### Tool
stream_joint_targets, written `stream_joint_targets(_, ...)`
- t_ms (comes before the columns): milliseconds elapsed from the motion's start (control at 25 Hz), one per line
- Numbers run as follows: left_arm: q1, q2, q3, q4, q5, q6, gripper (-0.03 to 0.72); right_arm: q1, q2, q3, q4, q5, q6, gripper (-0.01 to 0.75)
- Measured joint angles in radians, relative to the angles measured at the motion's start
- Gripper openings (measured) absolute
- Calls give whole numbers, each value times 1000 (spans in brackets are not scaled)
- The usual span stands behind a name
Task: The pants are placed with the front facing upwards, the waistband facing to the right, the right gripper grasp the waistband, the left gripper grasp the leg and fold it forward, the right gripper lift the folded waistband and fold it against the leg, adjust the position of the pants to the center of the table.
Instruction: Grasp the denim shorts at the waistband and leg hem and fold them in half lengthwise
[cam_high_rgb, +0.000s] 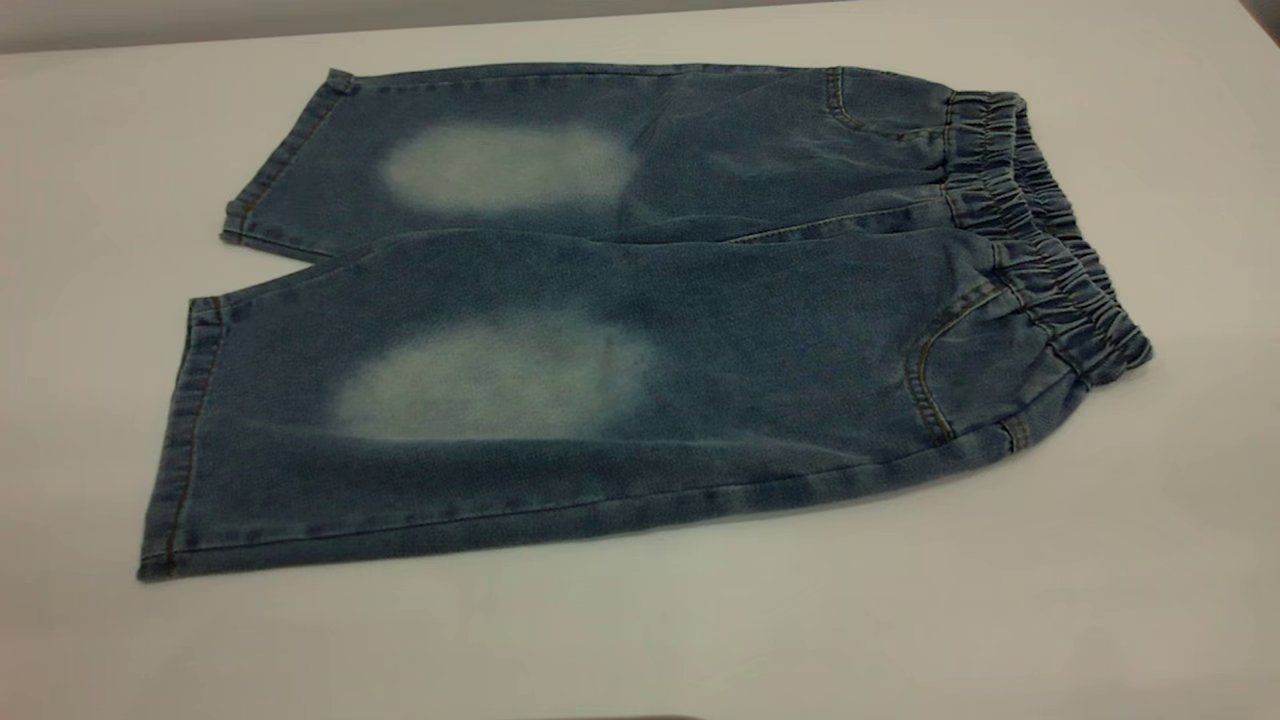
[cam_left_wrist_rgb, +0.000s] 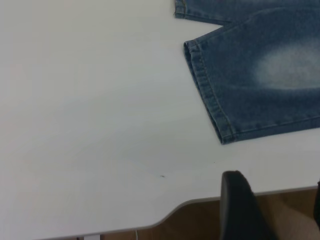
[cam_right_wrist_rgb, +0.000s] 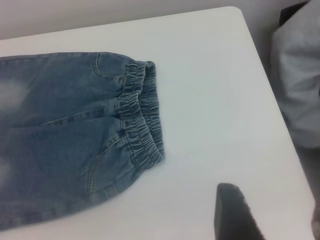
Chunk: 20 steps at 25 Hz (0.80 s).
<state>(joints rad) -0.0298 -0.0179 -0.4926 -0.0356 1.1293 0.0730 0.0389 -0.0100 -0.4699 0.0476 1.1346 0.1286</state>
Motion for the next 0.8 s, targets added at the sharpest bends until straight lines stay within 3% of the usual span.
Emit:
stream_joint_targets(440, 0, 91, -7, 0, -14, -26, 316, 0, 153, 0, 102, -23, -50, 314)
stream_joint_targets(640, 0, 310, -53, -12, -171, -26, 316, 0, 341, -7, 178, -70, -141, 314)
stream_joint_targets(800, 0, 488, -84, -69, -289, 31, 316, 0, 476, -9, 262, -219, -231, 316)
